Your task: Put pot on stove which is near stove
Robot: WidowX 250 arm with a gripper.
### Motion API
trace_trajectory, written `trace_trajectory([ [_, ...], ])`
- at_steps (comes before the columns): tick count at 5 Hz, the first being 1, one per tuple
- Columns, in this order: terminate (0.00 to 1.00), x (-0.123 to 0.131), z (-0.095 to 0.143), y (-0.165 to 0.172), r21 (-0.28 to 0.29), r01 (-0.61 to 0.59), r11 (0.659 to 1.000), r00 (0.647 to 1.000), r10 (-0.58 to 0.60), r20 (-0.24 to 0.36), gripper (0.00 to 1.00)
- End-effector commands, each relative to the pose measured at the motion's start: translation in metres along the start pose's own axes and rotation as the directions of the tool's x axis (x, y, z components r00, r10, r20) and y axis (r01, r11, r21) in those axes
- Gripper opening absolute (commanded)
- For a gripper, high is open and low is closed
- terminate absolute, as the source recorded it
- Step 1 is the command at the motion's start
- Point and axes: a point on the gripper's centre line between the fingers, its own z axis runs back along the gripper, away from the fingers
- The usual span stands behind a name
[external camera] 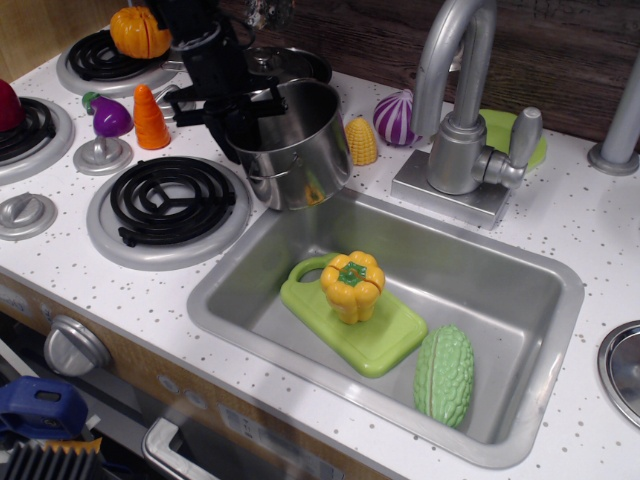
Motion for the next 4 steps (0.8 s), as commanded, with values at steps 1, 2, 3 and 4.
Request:
trace_trajectory([
  [1,0.00,0.006,0.059,-0.002,0.072,0.008,0.997,0.994,-0.016,0.110,0.00],
  [2,0.00,-0.001,0.077,0.007,0.130,0.010,0.991,0.990,-0.028,0.135,0.00],
  [3,0.00,-0.008,0.084,0.018,0.158,0.005,0.987,0.989,-0.028,0.146,0.00],
  [4,0.00,-0.018,0.081,0.029,0.189,-0.001,0.982,0.993,-0.022,0.117,0.00],
])
